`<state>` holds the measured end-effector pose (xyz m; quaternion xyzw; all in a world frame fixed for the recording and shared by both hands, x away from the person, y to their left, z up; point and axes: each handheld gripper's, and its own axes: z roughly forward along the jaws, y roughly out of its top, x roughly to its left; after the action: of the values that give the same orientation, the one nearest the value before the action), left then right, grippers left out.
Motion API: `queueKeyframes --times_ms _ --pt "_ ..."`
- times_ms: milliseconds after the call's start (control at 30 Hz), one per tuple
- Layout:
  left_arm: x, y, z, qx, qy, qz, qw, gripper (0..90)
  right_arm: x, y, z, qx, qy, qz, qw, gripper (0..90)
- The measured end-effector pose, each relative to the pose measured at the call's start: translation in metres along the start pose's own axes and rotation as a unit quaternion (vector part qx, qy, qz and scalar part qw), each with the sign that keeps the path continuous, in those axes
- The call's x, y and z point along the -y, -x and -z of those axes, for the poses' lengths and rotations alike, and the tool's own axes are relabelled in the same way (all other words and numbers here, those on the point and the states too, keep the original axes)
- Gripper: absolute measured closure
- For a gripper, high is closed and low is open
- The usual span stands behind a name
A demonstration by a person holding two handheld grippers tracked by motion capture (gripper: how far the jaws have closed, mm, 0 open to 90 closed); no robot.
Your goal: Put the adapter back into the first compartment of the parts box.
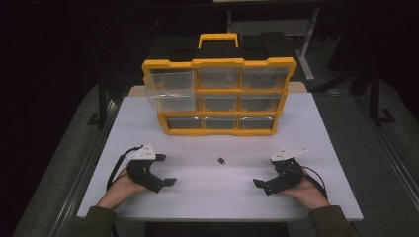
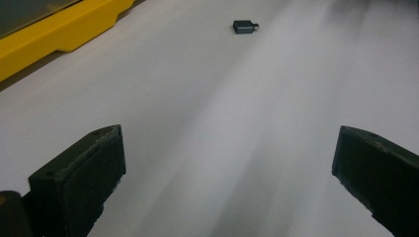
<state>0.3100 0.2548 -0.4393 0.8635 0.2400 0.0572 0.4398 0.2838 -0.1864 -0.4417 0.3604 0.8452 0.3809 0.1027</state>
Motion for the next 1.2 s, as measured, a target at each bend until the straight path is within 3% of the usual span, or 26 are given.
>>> queueKeyframes --times_ms 533,767,1200 --pt "0.002 0.001 0.002 0.002 -0.001 0.002 1.0000 0.0 -0.008 -0.006 0.002 -0.001 -0.006 0.006 1.0000 0.0" --pt "0.002 0.003 0.002 0.004 0.000 -0.001 1.0000 0.0 -0.015 -0.008 0.003 -0.016 0.003 0.003 0.9999 0.0" --pt "0.001 0.004 0.000 0.011 0.003 0.001 0.9999 0.0 -0.022 -0.009 0.002 -0.008 -0.003 0.005 0.9999 0.0"
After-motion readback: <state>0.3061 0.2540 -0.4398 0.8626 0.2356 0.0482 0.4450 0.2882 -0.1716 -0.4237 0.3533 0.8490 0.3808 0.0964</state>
